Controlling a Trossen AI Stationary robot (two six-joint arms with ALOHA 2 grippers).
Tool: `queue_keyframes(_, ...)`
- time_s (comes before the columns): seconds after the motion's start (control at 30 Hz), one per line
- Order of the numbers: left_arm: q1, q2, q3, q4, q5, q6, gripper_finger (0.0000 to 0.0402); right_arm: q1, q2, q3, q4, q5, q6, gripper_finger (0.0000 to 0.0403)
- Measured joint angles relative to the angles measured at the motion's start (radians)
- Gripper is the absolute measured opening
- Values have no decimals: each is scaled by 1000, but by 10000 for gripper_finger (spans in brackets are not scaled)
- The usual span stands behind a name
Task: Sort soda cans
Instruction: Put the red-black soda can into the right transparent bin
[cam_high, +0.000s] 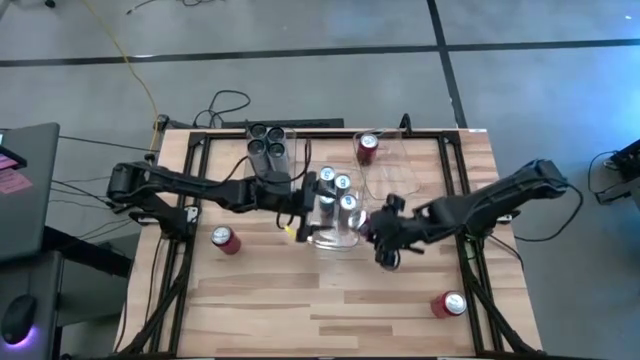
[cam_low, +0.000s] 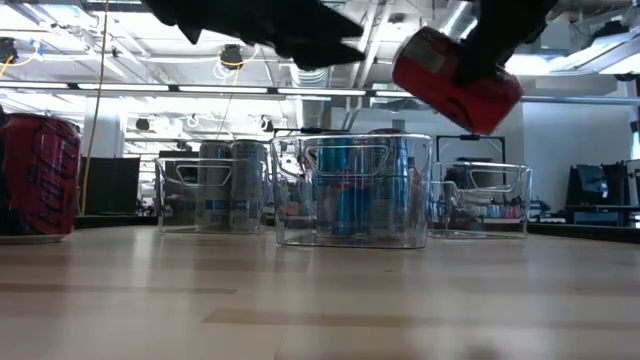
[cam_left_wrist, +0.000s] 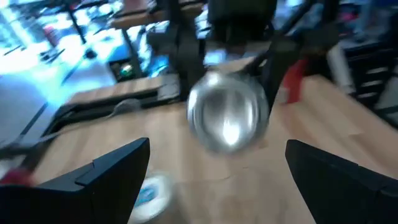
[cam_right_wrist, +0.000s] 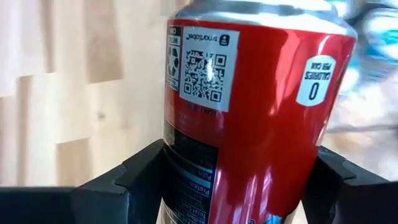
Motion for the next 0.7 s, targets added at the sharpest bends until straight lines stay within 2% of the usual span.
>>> queue_keyframes(0.37, -130, 51, 1, 48, 18, 36, 374, 59, 129, 0, 219, -4, -9, 283)
queue_keyframes(0.7, -151, 131, 13, 91, -13, -17, 374, 80, 147, 2, 298, -13, -26, 283)
